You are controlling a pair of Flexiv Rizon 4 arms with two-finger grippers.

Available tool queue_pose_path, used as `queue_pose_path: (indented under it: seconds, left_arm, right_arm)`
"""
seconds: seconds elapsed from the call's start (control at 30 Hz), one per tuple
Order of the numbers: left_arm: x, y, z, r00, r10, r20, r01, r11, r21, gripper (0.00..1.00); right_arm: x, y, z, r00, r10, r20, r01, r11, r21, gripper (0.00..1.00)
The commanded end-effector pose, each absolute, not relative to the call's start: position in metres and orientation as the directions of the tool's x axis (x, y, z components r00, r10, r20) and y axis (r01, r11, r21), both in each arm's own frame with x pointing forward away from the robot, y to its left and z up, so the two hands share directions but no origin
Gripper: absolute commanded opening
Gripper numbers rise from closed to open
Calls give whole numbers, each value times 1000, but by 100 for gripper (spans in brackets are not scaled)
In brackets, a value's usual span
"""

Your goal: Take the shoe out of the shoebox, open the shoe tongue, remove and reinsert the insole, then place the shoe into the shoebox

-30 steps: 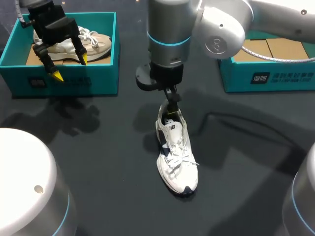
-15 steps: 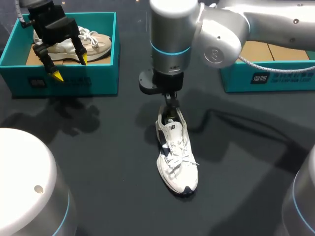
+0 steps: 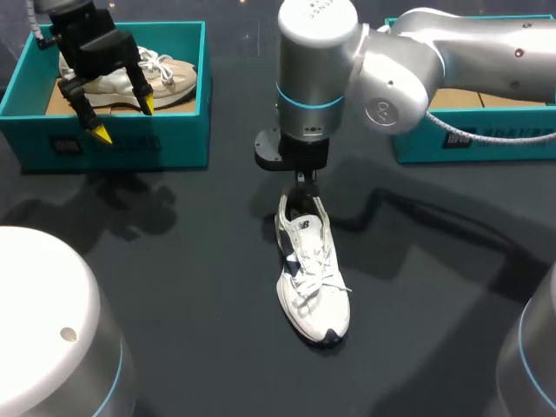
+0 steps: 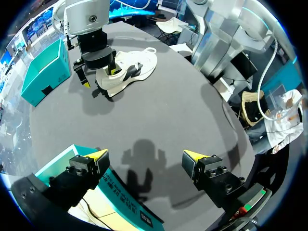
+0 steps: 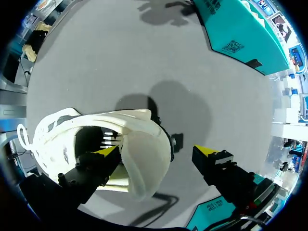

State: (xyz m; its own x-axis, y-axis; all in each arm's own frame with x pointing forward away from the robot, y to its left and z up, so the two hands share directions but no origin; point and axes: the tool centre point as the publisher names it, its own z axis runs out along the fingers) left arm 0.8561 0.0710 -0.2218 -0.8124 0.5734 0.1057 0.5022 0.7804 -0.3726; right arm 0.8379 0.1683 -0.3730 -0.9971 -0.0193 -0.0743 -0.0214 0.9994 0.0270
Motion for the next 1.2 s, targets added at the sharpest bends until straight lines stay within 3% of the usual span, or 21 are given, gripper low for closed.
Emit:
queue_pose_path:
  seconds: [0.03, 0.2, 0.43, 0.53, 0.73, 0.83, 1.2]
  left_arm:
    - [856, 71, -222, -812, 574, 106, 503, 781, -371, 100]
    - [856, 71, -222, -812, 574, 106, 503, 781, -371, 100]
    - [856, 71, -222, -812, 574, 106, 503, 781, -371, 100]
    - [856, 71, -222, -812, 574, 106, 503, 781, -371, 100]
    - [856, 71, -222, -812, 574, 106, 503, 781, -371, 100]
    - [856, 71, -222, -812, 574, 106, 503, 781, -371, 100]
    - [856, 71, -222, -812, 574, 106, 503, 781, -371, 100]
  right_arm:
    - [839, 171, -378, -998, -1, -66, -2, 1000, 19, 100]
    - [839, 174, -378, -998, 11, -67, 11, 1000, 2, 96]
    - [843, 173, -385, -999, 19, -50, 19, 1000, -9, 82]
    - [845, 173, -388, -999, 16, -42, 16, 1000, -15, 60]
    - [845, 175, -390, -999, 13, -38, 14, 1000, -14, 36]
    - [842, 177, -387, -999, 13, -43, 14, 1000, -17, 0]
    - [835, 169, -350, -996, 10, -85, 11, 1000, -11, 0]
